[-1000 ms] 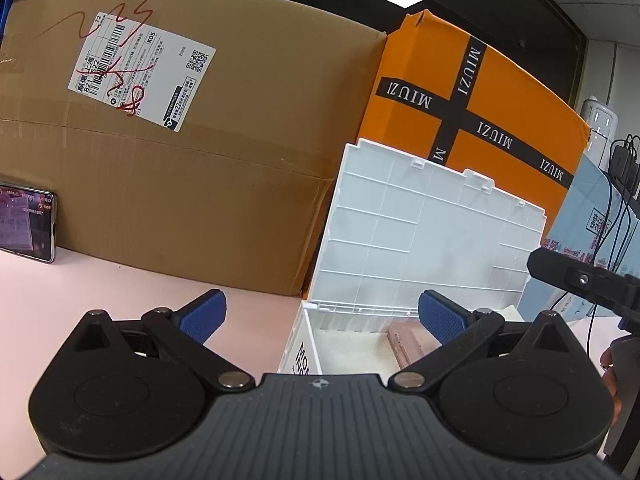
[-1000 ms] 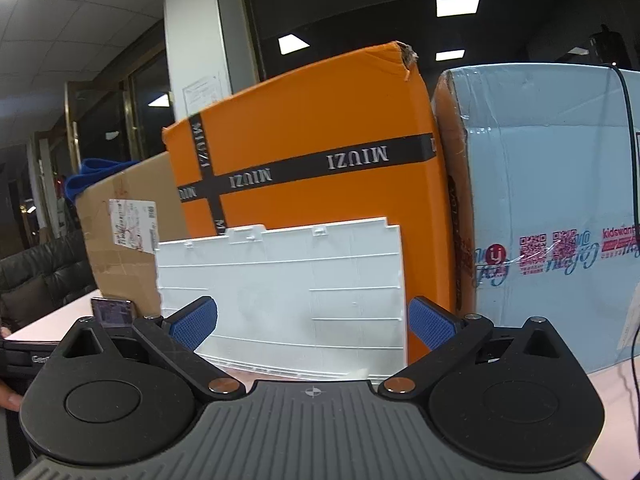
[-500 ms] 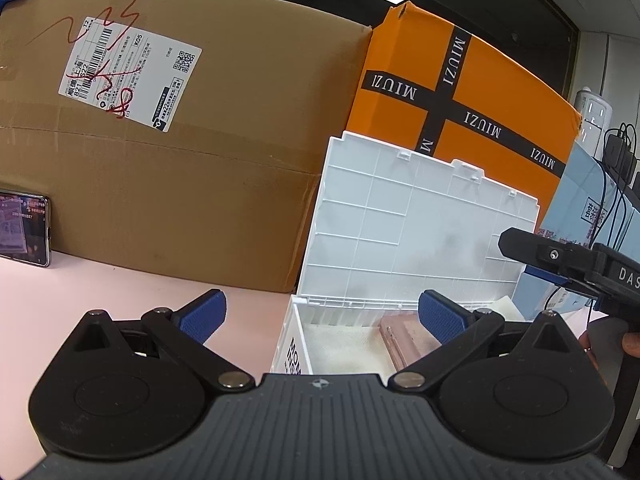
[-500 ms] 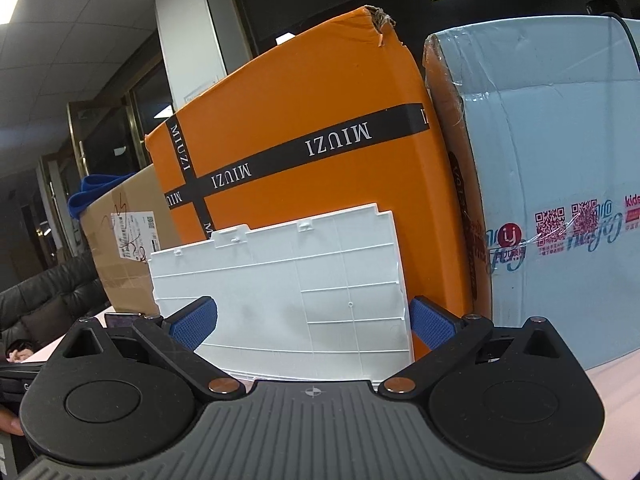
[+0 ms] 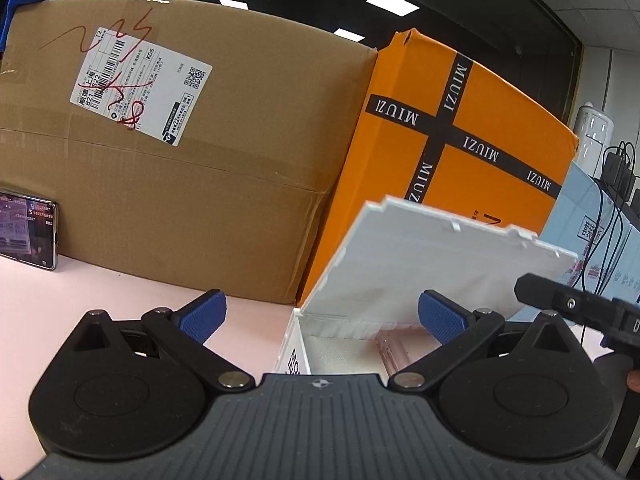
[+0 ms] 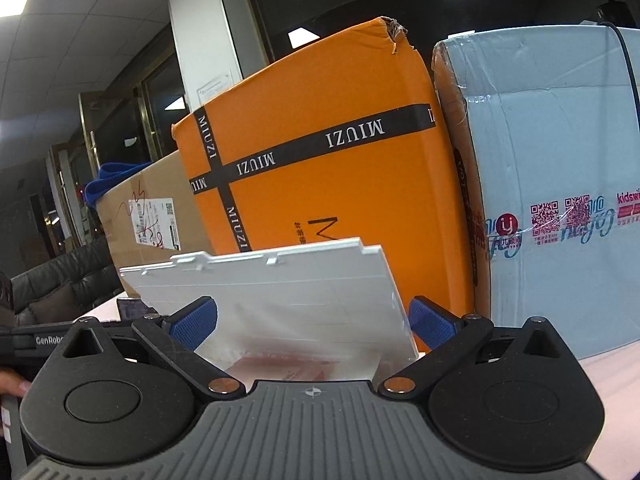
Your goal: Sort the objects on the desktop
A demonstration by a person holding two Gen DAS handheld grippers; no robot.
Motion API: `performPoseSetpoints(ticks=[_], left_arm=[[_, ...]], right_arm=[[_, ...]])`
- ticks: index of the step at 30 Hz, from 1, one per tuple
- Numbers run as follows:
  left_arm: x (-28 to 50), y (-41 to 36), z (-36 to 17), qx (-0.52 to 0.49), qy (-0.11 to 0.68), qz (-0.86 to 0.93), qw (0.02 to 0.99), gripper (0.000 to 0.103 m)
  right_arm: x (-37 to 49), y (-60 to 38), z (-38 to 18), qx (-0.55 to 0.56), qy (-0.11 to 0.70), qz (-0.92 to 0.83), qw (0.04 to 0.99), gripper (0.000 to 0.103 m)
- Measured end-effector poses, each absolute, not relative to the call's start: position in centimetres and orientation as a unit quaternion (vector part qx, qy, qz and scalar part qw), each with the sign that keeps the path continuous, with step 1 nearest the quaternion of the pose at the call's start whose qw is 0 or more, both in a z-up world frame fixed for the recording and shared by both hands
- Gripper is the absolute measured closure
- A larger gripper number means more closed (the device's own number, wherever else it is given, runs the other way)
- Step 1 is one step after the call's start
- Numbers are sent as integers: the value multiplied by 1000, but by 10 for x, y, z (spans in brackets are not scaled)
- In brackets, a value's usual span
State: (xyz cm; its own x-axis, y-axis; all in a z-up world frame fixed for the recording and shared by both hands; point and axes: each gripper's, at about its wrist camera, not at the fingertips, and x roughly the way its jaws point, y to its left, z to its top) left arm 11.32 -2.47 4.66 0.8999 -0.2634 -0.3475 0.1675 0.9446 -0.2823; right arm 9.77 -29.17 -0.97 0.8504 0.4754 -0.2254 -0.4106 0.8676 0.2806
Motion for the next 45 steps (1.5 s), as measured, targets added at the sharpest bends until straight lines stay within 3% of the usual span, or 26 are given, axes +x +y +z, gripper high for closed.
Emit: performPoseSetpoints(ticks=[45], left_arm=[[70, -22, 21, -121, 252, -76, 957, 0]], right_arm=[[31, -318, -37, 161, 141, 150, 965, 0]])
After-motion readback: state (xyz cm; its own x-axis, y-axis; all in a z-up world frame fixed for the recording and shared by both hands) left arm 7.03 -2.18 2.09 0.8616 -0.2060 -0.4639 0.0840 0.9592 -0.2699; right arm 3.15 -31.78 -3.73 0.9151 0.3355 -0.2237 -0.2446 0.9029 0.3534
